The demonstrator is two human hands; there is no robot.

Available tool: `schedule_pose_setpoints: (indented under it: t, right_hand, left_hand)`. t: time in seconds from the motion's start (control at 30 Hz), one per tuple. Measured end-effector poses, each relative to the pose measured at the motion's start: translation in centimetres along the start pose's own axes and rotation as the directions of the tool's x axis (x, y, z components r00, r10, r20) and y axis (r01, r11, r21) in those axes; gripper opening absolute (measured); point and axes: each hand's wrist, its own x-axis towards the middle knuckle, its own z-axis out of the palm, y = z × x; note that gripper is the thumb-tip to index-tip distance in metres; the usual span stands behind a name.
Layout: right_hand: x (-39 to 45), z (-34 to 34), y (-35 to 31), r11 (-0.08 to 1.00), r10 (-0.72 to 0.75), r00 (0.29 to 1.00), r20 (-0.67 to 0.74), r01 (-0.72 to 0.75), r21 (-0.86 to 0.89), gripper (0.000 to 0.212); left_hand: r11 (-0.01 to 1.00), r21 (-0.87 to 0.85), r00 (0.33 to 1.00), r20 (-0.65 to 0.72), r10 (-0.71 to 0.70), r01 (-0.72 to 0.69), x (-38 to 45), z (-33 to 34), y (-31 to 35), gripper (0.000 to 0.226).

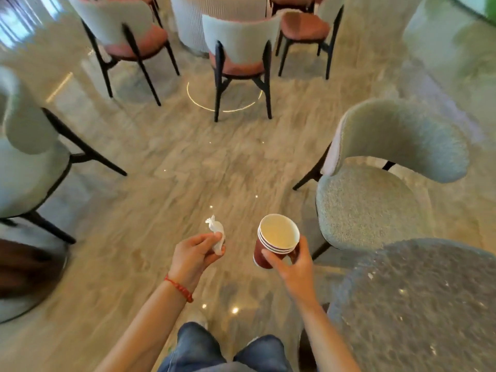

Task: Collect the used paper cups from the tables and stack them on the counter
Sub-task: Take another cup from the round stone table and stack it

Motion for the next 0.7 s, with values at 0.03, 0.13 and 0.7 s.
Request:
schedule_pose_setpoints:
  t: [0.03,0.13,0.7]
  right_hand:
    - [0.4,1.1,-0.6,1.0,-0.012,1.0,0.027,0.012,-0.015,0.064]
    - [1.4,4.8,-1.6,0.998,-0.034,0.992,0.121,0.04,-0.053,0.063]
    - [7.0,27.9,-4.1,0.992,-0.039,0.844,0.535,0.095,-0.078,0.057]
  left_hand:
    - [1.0,-0.018,1.0,-0.016,0.01,-0.01,0.0,-0.8,0.8,0.012]
    - [0.996,-0.075,0.998,-0.056,0.036,-0.04,0.5,-3.6,2.7,0.012]
    - [0.929,-0.33,0.914,-0.405,0.023,-0.17,4.8,-21.4,11.2,0.009]
